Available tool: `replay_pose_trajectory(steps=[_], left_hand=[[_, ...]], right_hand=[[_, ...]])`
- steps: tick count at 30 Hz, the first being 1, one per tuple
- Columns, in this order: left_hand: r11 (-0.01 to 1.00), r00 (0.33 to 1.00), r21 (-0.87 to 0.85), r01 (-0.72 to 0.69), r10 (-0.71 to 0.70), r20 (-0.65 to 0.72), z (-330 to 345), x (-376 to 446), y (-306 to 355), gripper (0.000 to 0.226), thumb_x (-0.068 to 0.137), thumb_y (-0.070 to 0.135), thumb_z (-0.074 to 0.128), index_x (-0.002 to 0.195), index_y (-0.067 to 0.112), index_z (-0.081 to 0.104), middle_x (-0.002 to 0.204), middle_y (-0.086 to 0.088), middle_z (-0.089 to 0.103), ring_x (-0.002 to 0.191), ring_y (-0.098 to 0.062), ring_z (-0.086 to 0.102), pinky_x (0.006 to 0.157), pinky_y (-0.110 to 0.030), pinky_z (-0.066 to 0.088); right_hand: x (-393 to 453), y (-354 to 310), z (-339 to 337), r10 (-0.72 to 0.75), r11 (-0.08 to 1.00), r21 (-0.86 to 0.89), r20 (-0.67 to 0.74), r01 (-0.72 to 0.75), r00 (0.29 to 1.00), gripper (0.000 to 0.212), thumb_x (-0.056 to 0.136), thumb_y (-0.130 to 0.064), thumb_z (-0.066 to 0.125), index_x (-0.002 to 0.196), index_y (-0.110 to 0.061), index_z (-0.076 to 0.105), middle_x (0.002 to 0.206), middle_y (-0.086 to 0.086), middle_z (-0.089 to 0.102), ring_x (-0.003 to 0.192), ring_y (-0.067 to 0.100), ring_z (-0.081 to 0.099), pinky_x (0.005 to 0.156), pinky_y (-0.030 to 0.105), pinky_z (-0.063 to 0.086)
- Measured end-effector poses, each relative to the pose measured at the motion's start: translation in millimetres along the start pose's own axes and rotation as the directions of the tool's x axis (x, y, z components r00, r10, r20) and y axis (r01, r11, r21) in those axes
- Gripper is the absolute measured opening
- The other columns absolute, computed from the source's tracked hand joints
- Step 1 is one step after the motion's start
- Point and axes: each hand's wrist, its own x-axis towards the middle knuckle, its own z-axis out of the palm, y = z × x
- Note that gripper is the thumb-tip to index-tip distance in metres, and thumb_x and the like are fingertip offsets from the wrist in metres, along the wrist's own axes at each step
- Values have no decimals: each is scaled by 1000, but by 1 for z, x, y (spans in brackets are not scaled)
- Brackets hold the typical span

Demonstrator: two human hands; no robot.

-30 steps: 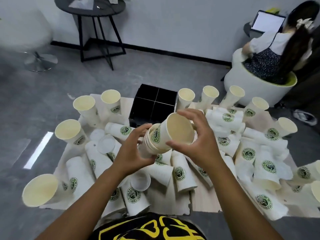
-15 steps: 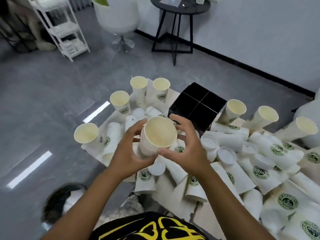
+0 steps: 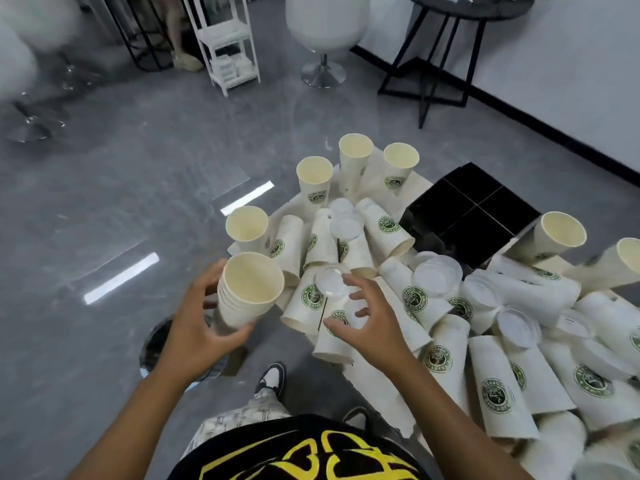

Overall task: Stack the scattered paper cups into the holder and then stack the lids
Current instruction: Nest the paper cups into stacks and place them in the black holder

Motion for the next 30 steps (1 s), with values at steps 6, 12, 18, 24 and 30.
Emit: replay_pose_trajectory(steps=[6,12,18,24,30], left_hand=[[992,971,-67,107,-90,220,9,2,-57,106,65,18,99,147,47,39,145,21,51,122,9,55,92,-12,50],[993,898,-107,38,13,441,13,33,-98,106,62,26,101,146,47,39,144,15,52,125,6,55,94,-7,47],[993,834,-107,-58,107,542,23,55,-120,106,64,19,99,146,48,38,145,10,53,127,2,55,94,-9,46],[986,791,-151,-72,149,593,33,61,-122,105,63,19,98,147,45,41,143,16,54,124,1,57,93,-22,52],[969,788,-234,-82,207,580,34,62,-112,110,62,7,97,140,58,39,136,35,51,124,8,54,94,-4,43]], right_hand=[[-31,45,40,165,971,-135,-218,-197,962,67,68,-39,87,123,-46,49,122,-24,48,110,4,52,90,29,49],[-60,66,95,272,921,-149,-416,-361,868,76,66,-48,87,128,-44,44,131,-7,41,128,11,45,103,24,44],[-51,75,133,409,859,-13,-584,-512,702,85,70,-41,91,137,-31,41,130,-8,35,122,20,55,96,39,57],[-51,60,138,447,847,105,-671,-521,592,76,72,-33,91,129,-31,42,126,-9,38,108,15,61,87,41,61],[-94,24,131,457,850,165,-705,-501,543,74,72,-25,92,127,-39,45,128,-15,41,110,8,61,84,39,63]])
